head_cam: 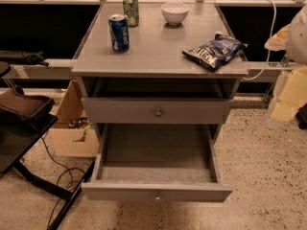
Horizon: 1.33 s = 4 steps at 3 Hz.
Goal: Place blue chip bag into middle drawer
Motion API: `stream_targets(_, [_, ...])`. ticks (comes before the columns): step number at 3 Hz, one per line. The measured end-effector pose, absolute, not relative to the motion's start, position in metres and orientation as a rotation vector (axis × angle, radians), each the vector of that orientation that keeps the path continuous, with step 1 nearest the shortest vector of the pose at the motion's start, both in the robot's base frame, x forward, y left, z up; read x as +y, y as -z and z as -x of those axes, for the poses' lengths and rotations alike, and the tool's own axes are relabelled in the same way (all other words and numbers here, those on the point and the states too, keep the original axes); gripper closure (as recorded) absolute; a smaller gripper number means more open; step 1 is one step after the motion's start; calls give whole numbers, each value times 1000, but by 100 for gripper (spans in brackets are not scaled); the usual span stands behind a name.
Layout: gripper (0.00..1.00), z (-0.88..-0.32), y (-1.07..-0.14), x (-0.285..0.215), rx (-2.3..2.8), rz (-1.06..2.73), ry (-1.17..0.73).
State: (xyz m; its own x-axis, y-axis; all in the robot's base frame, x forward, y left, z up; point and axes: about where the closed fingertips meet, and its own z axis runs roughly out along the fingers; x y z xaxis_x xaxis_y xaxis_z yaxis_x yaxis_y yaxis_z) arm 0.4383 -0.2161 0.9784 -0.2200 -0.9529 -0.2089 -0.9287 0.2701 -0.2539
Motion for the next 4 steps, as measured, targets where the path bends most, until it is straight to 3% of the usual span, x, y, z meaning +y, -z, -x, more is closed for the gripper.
stream_targets(2, [0, -451, -980, -214, 2188, 1782, 199])
stream_targets(3, [0, -496, -979, -181, 1976, 2032, 440])
stream_targets(4, [0, -578, -976, -157, 1742, 2276, 723])
